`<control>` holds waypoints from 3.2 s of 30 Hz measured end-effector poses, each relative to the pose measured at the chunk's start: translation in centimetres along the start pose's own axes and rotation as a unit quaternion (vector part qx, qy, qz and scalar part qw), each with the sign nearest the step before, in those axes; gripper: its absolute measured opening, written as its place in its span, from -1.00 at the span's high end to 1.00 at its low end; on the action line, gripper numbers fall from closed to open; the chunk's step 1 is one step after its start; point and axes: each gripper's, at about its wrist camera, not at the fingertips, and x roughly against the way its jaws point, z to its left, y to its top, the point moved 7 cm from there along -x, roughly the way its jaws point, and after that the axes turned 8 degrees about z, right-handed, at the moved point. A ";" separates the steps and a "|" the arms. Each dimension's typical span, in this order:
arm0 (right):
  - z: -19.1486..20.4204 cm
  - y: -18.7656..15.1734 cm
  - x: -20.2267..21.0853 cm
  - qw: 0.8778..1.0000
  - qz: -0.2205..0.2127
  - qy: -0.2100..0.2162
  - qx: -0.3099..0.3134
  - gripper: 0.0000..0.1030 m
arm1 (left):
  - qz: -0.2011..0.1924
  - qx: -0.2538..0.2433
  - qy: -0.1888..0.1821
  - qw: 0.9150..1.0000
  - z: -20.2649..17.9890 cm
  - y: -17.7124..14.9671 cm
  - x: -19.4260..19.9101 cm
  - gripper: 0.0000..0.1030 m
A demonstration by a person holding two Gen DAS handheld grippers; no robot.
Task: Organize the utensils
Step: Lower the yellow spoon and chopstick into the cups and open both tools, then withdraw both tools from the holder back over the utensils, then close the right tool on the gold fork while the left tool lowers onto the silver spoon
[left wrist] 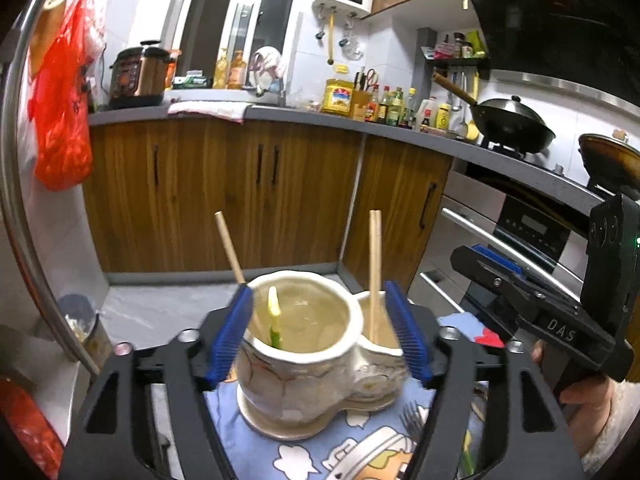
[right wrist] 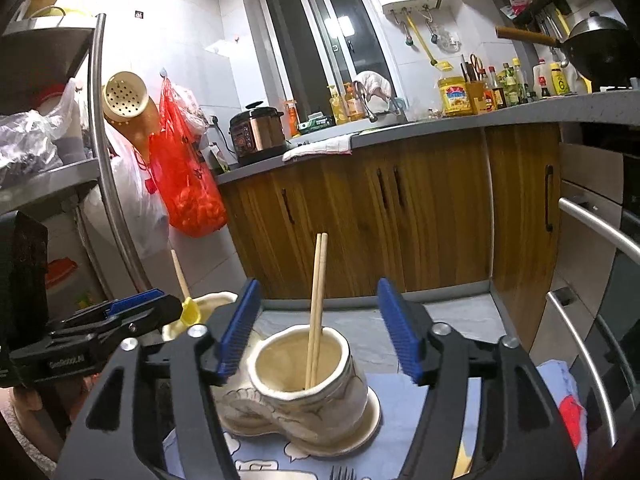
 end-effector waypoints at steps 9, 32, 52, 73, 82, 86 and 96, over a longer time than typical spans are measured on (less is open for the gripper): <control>-0.6 -0.2 6.1 0.999 -0.015 -0.026 0.020 -0.91 | -0.016 -0.033 0.029 0.999 -2.4 -0.9 4.6 -0.84; -9.1 -10.4 10.9 0.979 0.124 -0.159 0.012 -0.91 | 0.091 -0.064 0.001 0.994 -8.1 -10.7 1.9 -0.87; -10.2 -16.6 3.9 0.955 0.267 -0.114 -0.057 0.64 | 0.147 -0.064 -0.012 0.987 -7.7 -15.1 -2.0 -0.87; -10.6 -16.4 3.6 0.954 0.264 -0.072 -0.122 0.95 | 0.158 -0.069 -0.016 0.985 -8.2 -15.7 -2.8 -0.87; -10.8 -14.4 5.4 0.966 0.222 -0.066 -0.116 0.97 | 0.174 -0.051 -0.057 0.982 -9.5 -15.4 -3.5 -0.65; -10.7 -14.3 5.6 0.967 0.218 -0.062 -0.113 0.97 | 0.205 -0.077 -0.081 0.972 -11.9 -15.5 -4.8 0.07; -11.1 -14.7 5.9 0.967 0.217 -0.051 -0.120 0.97 | 0.274 -0.087 -0.082 0.954 -14.8 -15.8 -8.8 0.56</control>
